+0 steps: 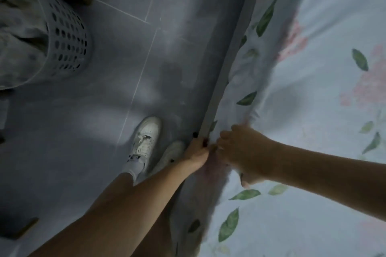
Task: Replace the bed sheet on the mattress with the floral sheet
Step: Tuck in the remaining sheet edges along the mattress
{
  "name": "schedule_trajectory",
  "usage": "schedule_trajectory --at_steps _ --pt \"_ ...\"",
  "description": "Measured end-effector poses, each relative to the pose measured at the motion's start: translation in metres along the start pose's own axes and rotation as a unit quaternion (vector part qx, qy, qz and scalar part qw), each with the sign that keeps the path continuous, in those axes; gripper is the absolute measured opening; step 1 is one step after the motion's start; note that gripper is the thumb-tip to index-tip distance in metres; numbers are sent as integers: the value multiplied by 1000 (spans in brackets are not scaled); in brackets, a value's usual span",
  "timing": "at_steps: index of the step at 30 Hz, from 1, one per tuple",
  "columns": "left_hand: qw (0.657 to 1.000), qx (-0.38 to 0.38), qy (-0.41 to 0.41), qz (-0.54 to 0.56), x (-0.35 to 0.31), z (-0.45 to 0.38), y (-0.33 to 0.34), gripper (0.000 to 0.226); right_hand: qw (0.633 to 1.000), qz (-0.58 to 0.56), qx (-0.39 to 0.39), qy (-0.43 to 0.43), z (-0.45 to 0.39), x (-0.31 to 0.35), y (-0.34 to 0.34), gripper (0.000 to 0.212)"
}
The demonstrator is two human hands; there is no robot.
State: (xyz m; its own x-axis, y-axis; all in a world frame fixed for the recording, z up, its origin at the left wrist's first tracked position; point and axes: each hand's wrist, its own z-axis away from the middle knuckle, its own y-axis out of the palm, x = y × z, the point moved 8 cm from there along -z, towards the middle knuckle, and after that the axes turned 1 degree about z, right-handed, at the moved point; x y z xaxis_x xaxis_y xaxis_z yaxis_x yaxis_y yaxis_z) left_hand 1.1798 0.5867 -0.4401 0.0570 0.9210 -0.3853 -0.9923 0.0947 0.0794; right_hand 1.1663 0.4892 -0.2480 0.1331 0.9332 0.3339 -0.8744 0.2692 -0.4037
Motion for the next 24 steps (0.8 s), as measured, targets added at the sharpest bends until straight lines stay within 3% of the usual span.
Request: schedule_trajectory --at_steps 2,4,8,13,17,19,21,24 --pt "1000 -7 -9 19 8 4 0 42 1000 9 8 4 -7 -2 6 60" --pt "999 -19 -25 43 20 1 -1 35 999 25 30 13 -14 -3 12 62" --pt "997 -15 -35 67 28 -1 7 44 996 14 79 26 -17 3 15 59" --pt "982 11 -62 179 29 5 18 66 997 1 70 40 -2 8 14 42" --pt "959 23 -63 274 22 -2 25 52 997 7 58 49 5 9 14 39" --pt "953 52 -68 290 25 -4 38 71 997 7 56 53 6 9 15 40" --pt "958 57 -39 277 22 -2 41 91 997 8 54 59 6 8 15 42" --pt "992 36 20 121 9 9 29 75 996 22 58 63 5 8 17 48"
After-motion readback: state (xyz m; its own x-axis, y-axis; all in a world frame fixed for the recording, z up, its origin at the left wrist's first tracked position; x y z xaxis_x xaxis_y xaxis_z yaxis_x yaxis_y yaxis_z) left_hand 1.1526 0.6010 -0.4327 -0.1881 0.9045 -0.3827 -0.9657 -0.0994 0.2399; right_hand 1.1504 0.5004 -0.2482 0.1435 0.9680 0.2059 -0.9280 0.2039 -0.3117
